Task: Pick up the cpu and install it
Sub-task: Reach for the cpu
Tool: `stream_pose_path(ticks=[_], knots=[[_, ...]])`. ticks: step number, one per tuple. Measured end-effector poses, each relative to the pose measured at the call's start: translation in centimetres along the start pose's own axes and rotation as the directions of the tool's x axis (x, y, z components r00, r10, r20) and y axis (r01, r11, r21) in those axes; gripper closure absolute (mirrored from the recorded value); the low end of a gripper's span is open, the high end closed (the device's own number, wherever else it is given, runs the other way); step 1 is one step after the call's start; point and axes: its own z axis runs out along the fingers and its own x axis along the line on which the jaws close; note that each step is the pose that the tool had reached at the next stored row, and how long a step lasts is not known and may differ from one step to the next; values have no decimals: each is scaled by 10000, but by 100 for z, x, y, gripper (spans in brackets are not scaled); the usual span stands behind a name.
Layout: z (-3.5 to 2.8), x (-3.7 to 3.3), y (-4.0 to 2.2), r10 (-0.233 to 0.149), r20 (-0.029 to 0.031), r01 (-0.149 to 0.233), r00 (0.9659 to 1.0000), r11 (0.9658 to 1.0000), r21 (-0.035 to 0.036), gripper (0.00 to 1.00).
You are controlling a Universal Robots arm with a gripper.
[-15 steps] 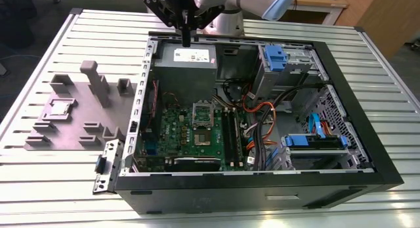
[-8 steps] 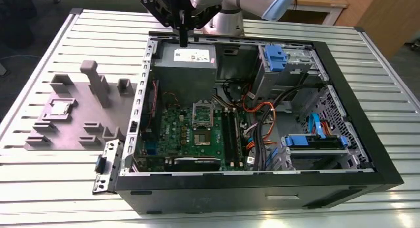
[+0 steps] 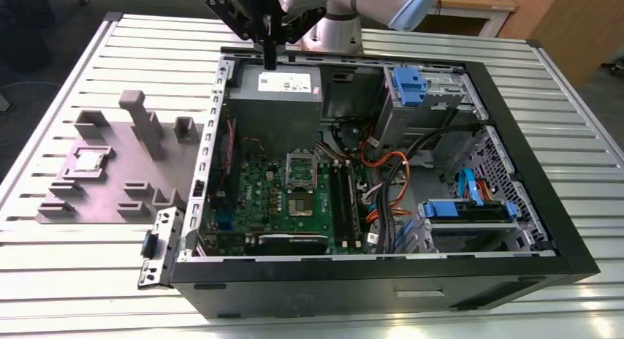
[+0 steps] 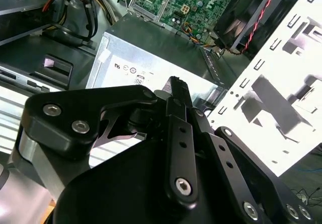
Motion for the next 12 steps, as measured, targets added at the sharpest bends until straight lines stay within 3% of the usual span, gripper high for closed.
stream_pose_path(ticks=[12], knots=[[4,22,-2,2,0,-2,10000,10000,0,89]])
